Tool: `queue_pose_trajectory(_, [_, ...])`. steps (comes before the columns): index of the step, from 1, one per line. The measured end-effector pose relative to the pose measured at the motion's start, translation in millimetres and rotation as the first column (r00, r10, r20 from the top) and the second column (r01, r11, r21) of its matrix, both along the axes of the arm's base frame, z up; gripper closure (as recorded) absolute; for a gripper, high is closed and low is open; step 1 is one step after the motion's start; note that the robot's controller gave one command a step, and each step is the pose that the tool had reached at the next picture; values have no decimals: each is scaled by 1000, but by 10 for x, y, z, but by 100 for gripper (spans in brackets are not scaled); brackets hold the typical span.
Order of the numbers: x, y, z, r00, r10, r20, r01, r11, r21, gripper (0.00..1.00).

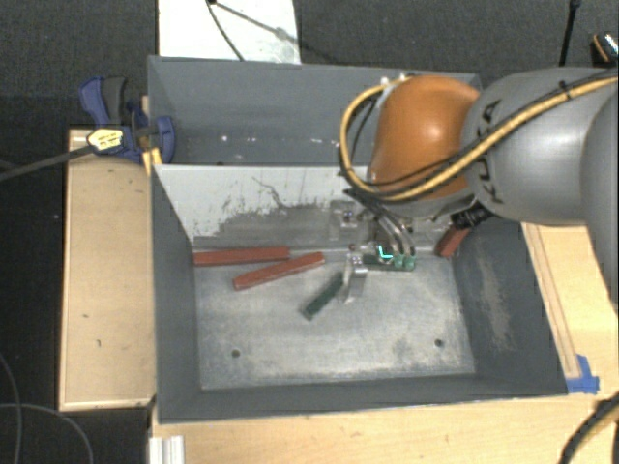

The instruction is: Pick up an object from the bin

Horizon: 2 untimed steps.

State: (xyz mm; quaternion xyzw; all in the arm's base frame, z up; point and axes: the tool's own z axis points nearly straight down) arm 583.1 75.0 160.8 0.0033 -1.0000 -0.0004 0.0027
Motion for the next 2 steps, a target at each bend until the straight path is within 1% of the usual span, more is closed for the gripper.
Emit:
queue_pose_trajectory(1, [-190,-445,-936,988,154,2,-154,988,-1,0])
queue_pose_trajectory(2, [-171,-426,-900,988,152,8,-152,988,0,100])
